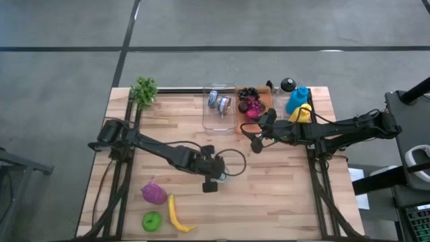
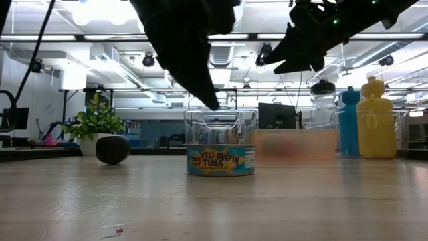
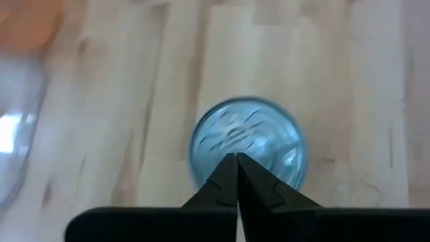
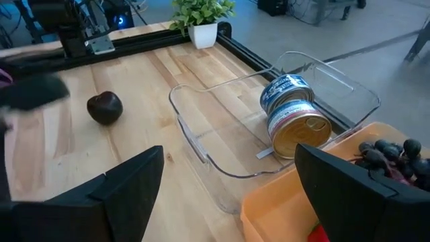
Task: Pick & Place Food Item
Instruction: Put the yellow and blue tuna can into the left transparent bin
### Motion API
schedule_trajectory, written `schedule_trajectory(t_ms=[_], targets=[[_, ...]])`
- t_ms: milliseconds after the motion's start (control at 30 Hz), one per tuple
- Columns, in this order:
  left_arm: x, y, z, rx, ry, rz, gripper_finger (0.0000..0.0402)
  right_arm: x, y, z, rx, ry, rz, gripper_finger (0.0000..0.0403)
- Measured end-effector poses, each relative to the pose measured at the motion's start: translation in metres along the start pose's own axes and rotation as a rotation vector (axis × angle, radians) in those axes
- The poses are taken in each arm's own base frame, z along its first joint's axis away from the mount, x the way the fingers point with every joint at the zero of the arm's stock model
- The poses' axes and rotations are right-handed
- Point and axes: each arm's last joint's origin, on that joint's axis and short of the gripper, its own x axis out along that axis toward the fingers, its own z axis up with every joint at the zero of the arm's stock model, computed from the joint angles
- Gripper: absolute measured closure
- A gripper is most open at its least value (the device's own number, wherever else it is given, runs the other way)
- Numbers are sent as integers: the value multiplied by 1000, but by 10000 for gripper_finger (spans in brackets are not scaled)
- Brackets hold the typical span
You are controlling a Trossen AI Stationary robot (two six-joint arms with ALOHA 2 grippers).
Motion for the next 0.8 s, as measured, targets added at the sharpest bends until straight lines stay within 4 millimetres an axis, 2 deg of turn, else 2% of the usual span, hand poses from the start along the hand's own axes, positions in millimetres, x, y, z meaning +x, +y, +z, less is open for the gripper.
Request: schedule_trajectory(t_ms=[100, 300, 567, 800], targets=[[-8, 5, -4, -75, 40, 50, 400, 0, 1, -1, -46, 14, 52, 79], [-6, 7, -11, -189, 80, 72, 400, -1, 6, -1, -93, 38, 196, 93], [9, 8, -25, -276, 59, 62, 400, -1, 6, -1, -92, 38, 199, 100], [16, 11, -30, -504, 60, 30, 400, -1, 6, -1, -91, 38, 199, 90]])
